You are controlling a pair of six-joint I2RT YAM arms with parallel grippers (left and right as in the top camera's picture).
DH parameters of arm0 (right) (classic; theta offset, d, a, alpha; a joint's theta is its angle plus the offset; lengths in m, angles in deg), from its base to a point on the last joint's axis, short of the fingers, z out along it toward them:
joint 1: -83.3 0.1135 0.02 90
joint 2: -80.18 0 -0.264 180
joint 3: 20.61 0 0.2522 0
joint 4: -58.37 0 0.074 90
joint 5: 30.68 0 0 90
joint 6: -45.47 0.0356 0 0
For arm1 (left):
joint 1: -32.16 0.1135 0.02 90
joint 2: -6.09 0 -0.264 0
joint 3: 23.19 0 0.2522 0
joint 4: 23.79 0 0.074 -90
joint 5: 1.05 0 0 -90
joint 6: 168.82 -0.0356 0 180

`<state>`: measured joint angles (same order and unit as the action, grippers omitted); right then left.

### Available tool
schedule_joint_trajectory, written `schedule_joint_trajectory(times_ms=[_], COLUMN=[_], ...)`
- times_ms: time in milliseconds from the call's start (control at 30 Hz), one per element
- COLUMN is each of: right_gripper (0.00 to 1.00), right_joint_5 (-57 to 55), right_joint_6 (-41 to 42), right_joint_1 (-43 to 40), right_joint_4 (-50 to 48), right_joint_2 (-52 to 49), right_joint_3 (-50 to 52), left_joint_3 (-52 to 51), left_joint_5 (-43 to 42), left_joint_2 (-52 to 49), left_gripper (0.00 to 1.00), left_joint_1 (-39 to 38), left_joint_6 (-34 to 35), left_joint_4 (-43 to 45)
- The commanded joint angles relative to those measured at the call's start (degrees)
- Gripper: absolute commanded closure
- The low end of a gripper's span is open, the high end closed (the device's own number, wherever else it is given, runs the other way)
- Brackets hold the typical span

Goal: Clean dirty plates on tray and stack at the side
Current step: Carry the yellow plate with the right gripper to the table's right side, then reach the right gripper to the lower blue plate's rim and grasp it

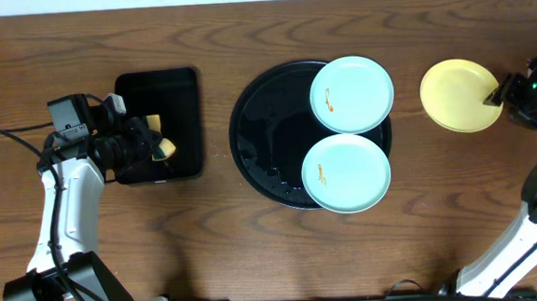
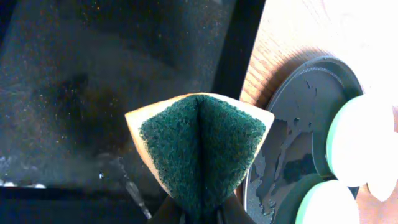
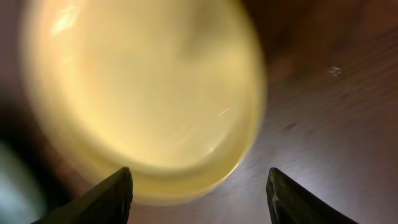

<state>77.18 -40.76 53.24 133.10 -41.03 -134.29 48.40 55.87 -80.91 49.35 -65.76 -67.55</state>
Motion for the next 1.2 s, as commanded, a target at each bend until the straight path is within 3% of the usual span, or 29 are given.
schedule_joint_trajectory(times_ms=[0,200,467,733,933,1167], right_gripper=[0.35,0.37,0.36,0.39,0.61,0.62], right_joint_5=[6.4,5.9,1.9,-9.9,-9.9,-9.9], right_joint_6=[-3.3,-3.7,-2.1,7.5,13.8,14.7], right_joint_1=[3.6,13.0,29.4,37.2,37.2,38.1], right_joint_4=[5.1,16.8,22.4,15.4,9.5,3.1], right_joint_2=[10.0,20.6,27.1,27.2,27.2,27.2], right_joint_3=[-4.5,-4.1,2.3,17.2,26.6,35.5], left_joint_3=[0.9,0.9,0.9,0.9,0.9,0.9], left_joint_5=[-0.8,-0.8,-0.7,-0.7,-0.8,-0.7], left_joint_2=[0.2,0.2,0.2,0.2,0.2,0.2], left_gripper=[0.92,0.92,0.93,0.92,0.92,0.92], left_joint_1=[0.2,0.1,0.1,0.1,0.1,0.1], left_joint_6=[-1.1,-4.9,-7.1,-7.5,-7.5,-7.5], left_joint_4=[-0.2,-1.8,-2.6,-3.6,-3.6,-3.6])
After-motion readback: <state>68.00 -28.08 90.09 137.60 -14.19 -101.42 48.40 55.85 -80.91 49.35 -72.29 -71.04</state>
